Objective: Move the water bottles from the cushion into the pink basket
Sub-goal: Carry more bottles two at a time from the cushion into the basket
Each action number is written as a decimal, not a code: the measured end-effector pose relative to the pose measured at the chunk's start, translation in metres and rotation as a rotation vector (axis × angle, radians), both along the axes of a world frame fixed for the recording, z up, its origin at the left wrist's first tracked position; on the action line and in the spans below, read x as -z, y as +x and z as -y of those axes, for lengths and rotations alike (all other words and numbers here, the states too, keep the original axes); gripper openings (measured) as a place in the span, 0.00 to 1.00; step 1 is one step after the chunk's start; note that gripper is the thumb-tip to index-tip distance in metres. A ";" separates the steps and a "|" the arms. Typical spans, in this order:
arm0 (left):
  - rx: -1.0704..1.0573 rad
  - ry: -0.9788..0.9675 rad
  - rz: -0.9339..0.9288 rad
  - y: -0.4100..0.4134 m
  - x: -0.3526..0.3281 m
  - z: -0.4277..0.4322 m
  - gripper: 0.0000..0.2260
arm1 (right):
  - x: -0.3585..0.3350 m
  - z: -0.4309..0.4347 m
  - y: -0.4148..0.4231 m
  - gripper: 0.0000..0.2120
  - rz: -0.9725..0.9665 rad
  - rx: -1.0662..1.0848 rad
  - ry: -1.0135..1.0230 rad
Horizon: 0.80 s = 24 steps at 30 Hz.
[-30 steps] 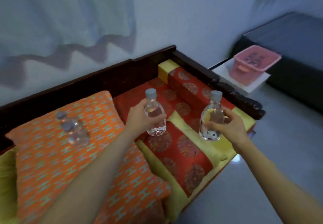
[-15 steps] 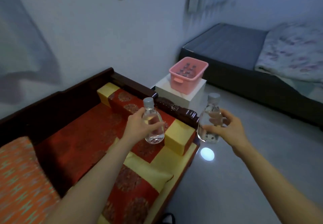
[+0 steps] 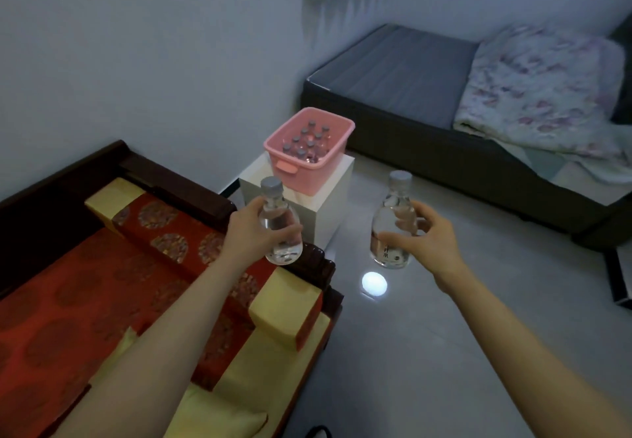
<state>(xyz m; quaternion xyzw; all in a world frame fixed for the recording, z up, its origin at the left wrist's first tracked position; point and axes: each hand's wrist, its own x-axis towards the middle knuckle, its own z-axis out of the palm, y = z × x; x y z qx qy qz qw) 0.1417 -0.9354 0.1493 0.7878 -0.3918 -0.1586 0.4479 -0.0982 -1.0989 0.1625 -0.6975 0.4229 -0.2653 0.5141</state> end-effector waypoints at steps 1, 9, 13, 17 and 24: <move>0.003 -0.004 -0.013 0.002 0.000 0.014 0.21 | 0.000 0.013 0.002 0.32 -0.006 0.008 0.009; -0.030 -0.061 -0.172 0.023 0.006 0.115 0.22 | 0.001 0.126 0.021 0.34 -0.042 0.002 0.021; -0.072 -0.049 -0.200 0.031 0.007 0.178 0.23 | 0.005 0.204 0.043 0.33 -0.026 -0.064 0.040; -0.125 -0.025 -0.200 0.038 0.007 0.232 0.22 | 0.006 0.270 0.068 0.32 0.001 -0.143 0.060; -0.273 -0.011 -0.239 0.057 0.018 0.342 0.21 | 0.005 0.409 0.121 0.33 -0.008 -0.289 0.033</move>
